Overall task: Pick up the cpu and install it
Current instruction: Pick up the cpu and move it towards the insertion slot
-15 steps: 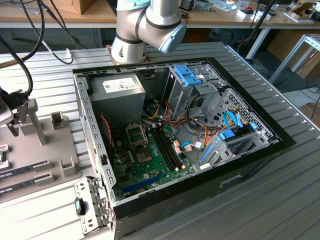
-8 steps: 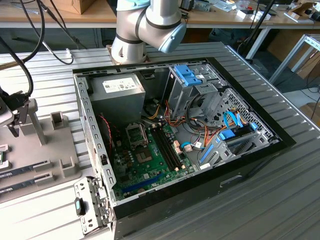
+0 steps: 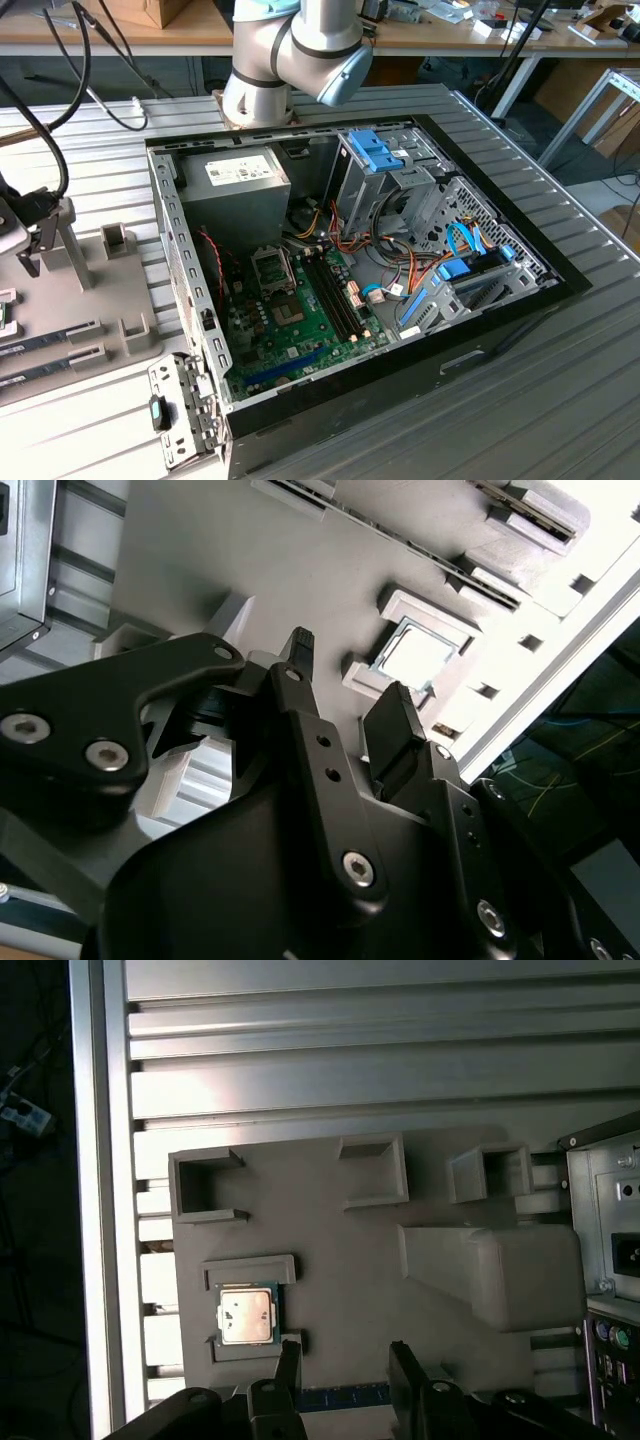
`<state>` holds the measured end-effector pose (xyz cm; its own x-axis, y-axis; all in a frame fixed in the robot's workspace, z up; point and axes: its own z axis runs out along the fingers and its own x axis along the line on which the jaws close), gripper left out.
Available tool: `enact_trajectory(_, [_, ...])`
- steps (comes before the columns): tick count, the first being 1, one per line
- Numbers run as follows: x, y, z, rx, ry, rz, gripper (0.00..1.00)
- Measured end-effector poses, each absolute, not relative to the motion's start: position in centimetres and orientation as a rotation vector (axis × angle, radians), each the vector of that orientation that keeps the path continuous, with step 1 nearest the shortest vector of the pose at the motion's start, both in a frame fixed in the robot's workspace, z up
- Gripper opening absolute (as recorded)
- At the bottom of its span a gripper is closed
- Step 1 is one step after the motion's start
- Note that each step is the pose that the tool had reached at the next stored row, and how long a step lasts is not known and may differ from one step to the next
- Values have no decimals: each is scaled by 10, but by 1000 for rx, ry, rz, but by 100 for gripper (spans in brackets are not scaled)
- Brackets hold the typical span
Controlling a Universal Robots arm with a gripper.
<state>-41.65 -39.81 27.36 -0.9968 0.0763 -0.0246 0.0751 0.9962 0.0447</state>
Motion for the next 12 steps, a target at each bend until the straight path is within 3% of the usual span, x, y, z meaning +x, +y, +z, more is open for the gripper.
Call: enact_trajectory(12, [-416, -398, 270, 118, 3112, 68, 48])
